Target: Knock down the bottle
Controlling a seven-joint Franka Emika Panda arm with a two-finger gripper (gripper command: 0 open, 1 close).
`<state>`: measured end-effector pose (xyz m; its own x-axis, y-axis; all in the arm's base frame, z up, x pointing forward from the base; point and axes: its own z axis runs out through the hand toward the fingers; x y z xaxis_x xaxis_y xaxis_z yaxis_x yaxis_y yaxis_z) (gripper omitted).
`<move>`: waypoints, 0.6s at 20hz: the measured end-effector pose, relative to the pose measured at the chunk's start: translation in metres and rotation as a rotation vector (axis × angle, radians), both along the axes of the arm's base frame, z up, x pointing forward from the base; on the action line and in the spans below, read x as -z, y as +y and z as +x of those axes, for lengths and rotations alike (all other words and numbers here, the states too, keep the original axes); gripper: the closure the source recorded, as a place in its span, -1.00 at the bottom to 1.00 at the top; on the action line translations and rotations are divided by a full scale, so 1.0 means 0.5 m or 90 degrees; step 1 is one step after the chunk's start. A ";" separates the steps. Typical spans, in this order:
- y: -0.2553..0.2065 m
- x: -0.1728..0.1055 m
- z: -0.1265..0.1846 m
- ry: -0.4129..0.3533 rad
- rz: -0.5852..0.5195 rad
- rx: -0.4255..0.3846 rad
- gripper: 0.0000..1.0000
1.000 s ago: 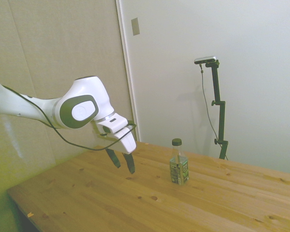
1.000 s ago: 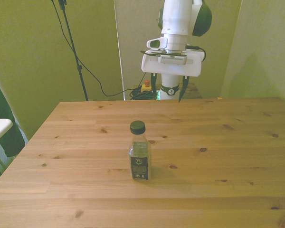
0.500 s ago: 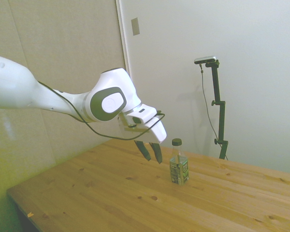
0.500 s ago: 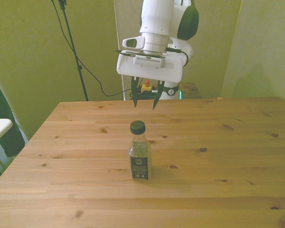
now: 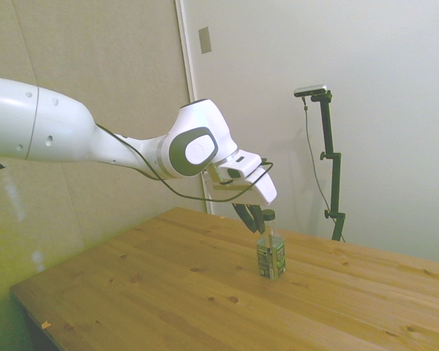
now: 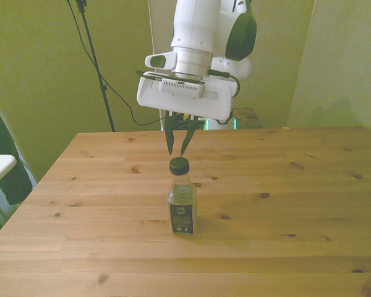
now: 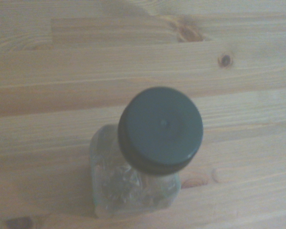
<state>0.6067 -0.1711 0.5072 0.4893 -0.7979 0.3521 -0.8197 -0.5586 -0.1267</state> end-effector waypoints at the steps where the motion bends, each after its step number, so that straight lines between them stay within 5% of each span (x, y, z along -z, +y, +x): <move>1: -0.001 0.000 0.010 -0.002 -0.001 0.002 1.00; 12: 0.028 0.009 0.178 -0.001 -0.007 0.047 1.00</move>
<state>0.6957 -0.1571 0.5026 0.4290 -0.8275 0.3622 -0.8581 -0.4986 -0.1227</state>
